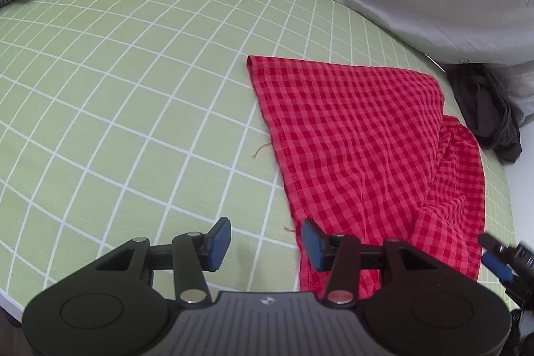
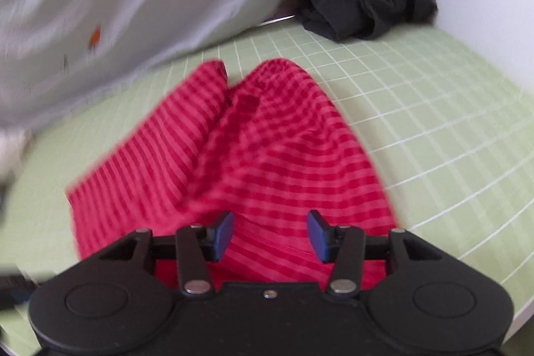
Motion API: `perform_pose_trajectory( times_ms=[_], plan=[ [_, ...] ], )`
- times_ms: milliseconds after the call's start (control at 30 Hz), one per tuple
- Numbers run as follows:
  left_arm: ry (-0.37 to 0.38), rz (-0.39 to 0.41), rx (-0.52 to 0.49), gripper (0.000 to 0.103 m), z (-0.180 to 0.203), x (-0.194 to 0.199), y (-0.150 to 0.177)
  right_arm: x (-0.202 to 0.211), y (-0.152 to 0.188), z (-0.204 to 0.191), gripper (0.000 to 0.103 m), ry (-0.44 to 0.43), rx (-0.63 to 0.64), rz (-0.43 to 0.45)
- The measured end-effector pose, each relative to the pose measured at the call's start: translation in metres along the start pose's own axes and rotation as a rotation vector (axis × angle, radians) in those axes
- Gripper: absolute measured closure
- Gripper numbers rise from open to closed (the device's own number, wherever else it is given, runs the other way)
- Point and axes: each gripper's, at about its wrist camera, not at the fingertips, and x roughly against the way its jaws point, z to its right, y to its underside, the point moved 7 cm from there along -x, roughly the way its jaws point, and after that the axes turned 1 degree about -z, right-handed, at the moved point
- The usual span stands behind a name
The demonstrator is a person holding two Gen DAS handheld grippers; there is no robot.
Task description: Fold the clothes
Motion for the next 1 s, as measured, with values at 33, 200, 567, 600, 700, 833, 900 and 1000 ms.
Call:
perform_pose_trajectory(
  times_ms=[33,200,567,600,700,833,900,1000],
  plan=[
    [0.000,-0.001,0.002,0.055,-0.002,0.001,0.001,-0.001,-0.003,-0.006,0.053,-0.028,-0.048,0.001],
    [-0.010,-0.010,0.012,0.055,-0.011,-0.001,0.004,-0.023,-0.003,-0.034,0.053,-0.087,-0.167,-0.085],
    [-0.008,-0.010,0.033,0.054,-0.020,-0.005,-0.004,0.002,0.045,-0.032,0.102,-0.098,-0.150,-0.187],
    [-0.007,-0.012,0.035,0.054,-0.021,-0.006,-0.005,0.007,0.052,-0.029,0.102,-0.086,-0.140,-0.207],
    [-0.010,-0.023,0.036,0.054,-0.021,-0.015,-0.009,0.016,0.072,-0.016,0.101,-0.018,-0.139,-0.302],
    [-0.009,-0.025,0.032,0.054,-0.016,-0.025,-0.020,0.033,0.057,-0.010,0.065,0.005,-0.134,-0.235],
    [-0.008,-0.023,0.030,0.054,-0.013,-0.030,-0.026,0.032,0.043,-0.006,0.053,0.027,-0.098,-0.188],
    [-0.012,-0.021,0.022,0.054,-0.005,-0.037,-0.034,0.022,0.025,0.004,0.054,0.082,-0.022,-0.140]
  ],
)
